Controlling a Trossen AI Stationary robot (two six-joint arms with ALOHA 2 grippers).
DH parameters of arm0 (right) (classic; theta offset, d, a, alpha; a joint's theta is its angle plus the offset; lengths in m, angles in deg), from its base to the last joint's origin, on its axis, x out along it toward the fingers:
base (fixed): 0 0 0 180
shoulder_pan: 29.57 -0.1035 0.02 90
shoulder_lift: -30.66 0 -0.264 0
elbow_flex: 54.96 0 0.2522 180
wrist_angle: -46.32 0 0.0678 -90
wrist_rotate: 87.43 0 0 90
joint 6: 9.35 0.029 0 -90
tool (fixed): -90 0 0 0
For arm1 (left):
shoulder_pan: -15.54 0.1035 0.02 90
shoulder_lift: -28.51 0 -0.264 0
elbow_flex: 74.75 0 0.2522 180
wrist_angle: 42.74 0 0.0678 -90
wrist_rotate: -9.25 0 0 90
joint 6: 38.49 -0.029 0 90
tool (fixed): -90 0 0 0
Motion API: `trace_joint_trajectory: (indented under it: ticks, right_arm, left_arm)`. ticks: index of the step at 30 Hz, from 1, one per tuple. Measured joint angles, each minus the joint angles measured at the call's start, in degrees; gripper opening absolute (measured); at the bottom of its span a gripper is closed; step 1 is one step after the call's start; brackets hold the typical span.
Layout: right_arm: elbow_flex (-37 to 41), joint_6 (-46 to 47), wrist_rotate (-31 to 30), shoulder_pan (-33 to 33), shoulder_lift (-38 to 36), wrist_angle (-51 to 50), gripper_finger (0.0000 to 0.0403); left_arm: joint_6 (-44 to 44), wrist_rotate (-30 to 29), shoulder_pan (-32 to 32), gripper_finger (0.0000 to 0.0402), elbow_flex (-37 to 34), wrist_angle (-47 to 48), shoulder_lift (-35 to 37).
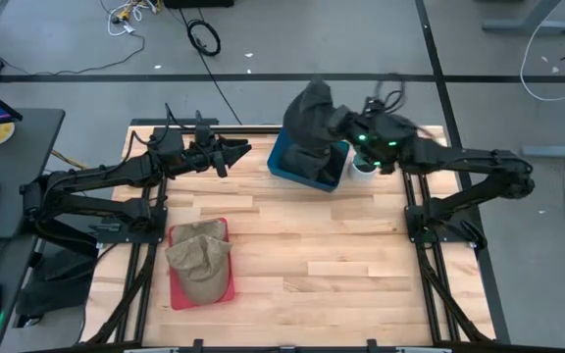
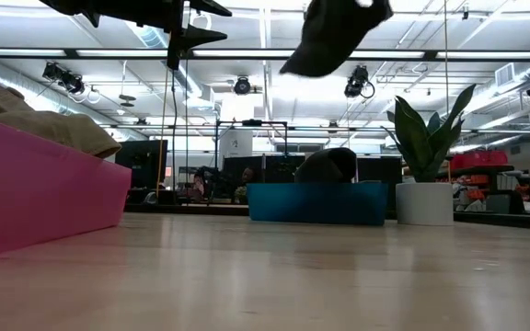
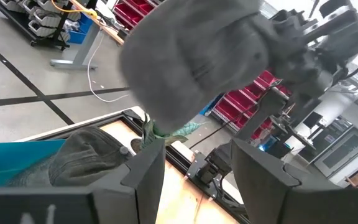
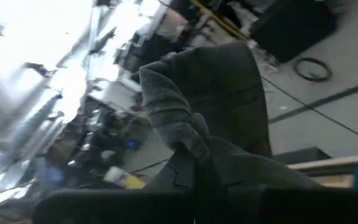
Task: Pick & Place hat
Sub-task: Put the black cap into the blue bin
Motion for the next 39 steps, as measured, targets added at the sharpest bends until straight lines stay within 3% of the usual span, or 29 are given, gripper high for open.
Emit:
trace_joint_trajectory:
  ticks: [6,25,31,39]
  right_arm:
    - [0.00,1.21,-4.86,0.90,7.32,-1.13,0.0006]
    - [0.07,18.71,-5.32,5.30,21.62,-4.19,0.0006]
    - [0.11,18.84,-4.95,4.47,20.00,-0.69,0.0006]
    - [0.09,8.59,-5.26,1.70,11.79,10.15,0.0006]
  left_arm:
    - [0.00,1.63,0.02,0.0186,0.00,0.00,0.00]
    - [0.02,10.04,0.01,0.0186,0.00,-0.02,0.00]
    - [2.35,10.49,0.06,0.0186,0.00,1.78,0.02]
    - [9.95,6.23,1.82,0.0186,0.00,1.73,0.03]
